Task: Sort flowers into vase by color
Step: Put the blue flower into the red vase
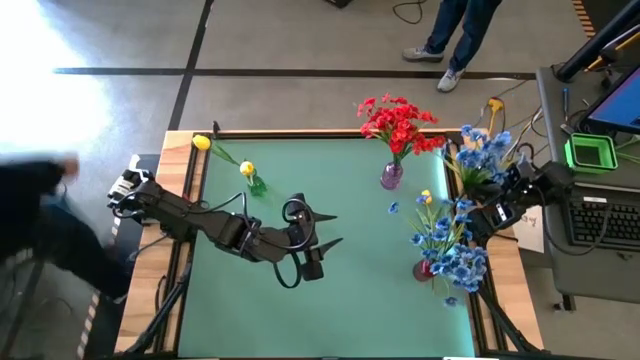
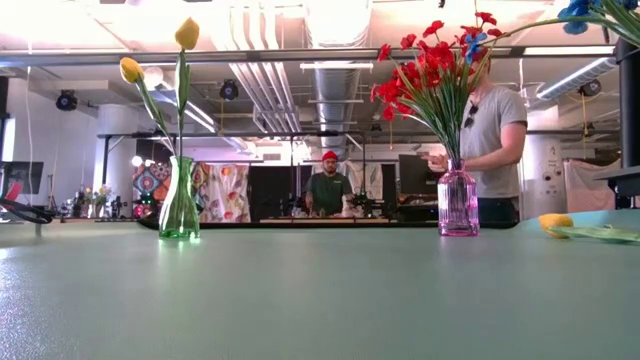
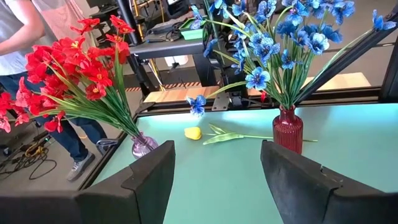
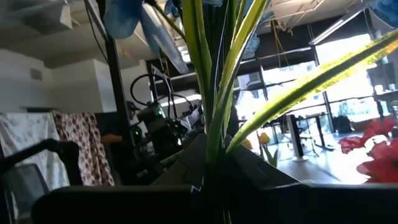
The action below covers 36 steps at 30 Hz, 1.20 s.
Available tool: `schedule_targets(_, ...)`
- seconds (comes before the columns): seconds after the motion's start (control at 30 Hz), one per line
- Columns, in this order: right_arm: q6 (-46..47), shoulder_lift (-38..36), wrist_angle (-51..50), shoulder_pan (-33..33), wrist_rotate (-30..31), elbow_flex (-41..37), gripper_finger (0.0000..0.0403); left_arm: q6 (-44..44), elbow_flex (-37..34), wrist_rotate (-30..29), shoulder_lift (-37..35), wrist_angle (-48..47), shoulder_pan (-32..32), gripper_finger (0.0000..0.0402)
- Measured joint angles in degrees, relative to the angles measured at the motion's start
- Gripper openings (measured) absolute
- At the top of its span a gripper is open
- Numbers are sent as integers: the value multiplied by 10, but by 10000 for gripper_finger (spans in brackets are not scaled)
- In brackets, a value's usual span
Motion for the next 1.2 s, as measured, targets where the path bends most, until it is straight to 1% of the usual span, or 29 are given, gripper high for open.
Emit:
schedule_targets(0.13,17,1,38,0,2,-24,26,0,0,0,0,0,0,223)
schedule_targets(0.53,82,1,55,0,18,-67,26,0,0,0,0,0,0,223)
schedule_targets(0.7,132,1,55,0,24,-82,27,0,0,0,0,0,0,223)
schedule_targets(0.83,153,1,58,0,23,-98,27,0,0,0,0,0,0,223)
schedule_targets(1.07,154,1,74,0,21,-118,27,0,0,0,0,-1,0,223)
schedule_targets(1.2,151,1,74,0,-7,-122,27,0,0,0,0,-1,0,223)
